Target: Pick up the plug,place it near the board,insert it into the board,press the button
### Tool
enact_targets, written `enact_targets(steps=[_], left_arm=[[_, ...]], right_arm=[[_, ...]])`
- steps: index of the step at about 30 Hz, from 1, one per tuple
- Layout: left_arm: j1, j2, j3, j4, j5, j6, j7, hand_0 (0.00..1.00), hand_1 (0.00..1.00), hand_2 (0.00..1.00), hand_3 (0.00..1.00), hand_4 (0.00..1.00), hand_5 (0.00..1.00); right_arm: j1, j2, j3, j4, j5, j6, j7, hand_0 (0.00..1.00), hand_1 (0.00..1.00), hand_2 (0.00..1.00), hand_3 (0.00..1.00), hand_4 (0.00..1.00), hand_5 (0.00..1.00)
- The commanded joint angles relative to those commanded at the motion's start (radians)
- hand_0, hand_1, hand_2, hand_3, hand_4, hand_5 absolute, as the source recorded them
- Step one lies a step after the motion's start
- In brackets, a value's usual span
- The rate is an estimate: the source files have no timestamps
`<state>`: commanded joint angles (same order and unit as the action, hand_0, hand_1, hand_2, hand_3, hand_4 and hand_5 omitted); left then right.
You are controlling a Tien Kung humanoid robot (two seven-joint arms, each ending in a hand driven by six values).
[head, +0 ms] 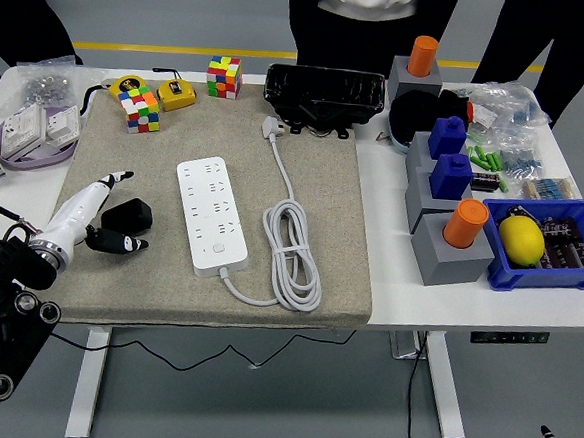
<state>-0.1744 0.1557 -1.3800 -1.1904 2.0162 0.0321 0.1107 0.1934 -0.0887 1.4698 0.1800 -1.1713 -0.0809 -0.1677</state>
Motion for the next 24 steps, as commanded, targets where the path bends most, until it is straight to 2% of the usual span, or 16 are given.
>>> enact_targets(steps=[6, 7, 12, 13, 18, 19, 24], left_arm=[[-0.004, -0.003, 0.0, 0.014, -0.004, 0.028, -0.012, 0.821, 0.812, 0.742, 0.76, 0.998, 0.002], [-0.005, -0.005, 0.0, 0.017, -0.006, 0.034, -0.016, 0.722, 0.73, 0.643, 0.665, 0.998, 0.002], [-0.01, -0.009, 0.0, 0.029, -0.014, 0.039, -0.021, 0.722, 0.73, 0.643, 0.665, 0.998, 0.002], [-0.01, -0.009, 0.001, 0.03, -0.014, 0.039, -0.022, 0.699, 0.707, 0.587, 0.606, 0.998, 0.002], [-0.009, -0.014, -0.001, 0.035, -0.011, 0.041, -0.022, 0.699, 0.707, 0.587, 0.606, 0.998, 0.002], [-0.01, -0.014, 0.0, 0.036, -0.011, 0.041, -0.022, 0.65, 0.656, 0.561, 0.562, 0.988, 0.002], [-0.014, -0.017, -0.001, 0.039, -0.007, 0.05, -0.025, 0.65, 0.656, 0.561, 0.562, 0.988, 0.002]], right_arm=[[-0.003, 0.003, 0.001, 0.0, 0.001, 0.001, 0.001, 0.79, 0.716, 0.683, 0.667, 0.998, 0.978], [-0.004, 0.003, 0.001, 0.0, 0.0, 0.001, 0.001, 0.791, 0.716, 0.683, 0.666, 0.998, 0.981], [-0.005, 0.003, 0.007, 0.0, -0.006, 0.001, -0.002, 0.791, 0.716, 0.683, 0.666, 0.998, 0.981], [-0.005, 0.003, 0.007, 0.0, -0.006, 0.001, -0.002, 0.791, 0.716, 0.683, 0.667, 0.998, 0.986], [-0.005, 0.004, 0.01, 0.0, -0.007, 0.0, 0.0, 0.791, 0.716, 0.683, 0.667, 0.998, 0.986], [-0.005, 0.004, 0.01, 0.0, -0.007, 0.001, 0.0, 0.791, 0.716, 0.683, 0.667, 0.998, 0.987], [-0.002, 0.005, 0.004, 0.0, -0.002, 0.002, 0.002, 0.791, 0.716, 0.683, 0.667, 0.998, 0.987]])
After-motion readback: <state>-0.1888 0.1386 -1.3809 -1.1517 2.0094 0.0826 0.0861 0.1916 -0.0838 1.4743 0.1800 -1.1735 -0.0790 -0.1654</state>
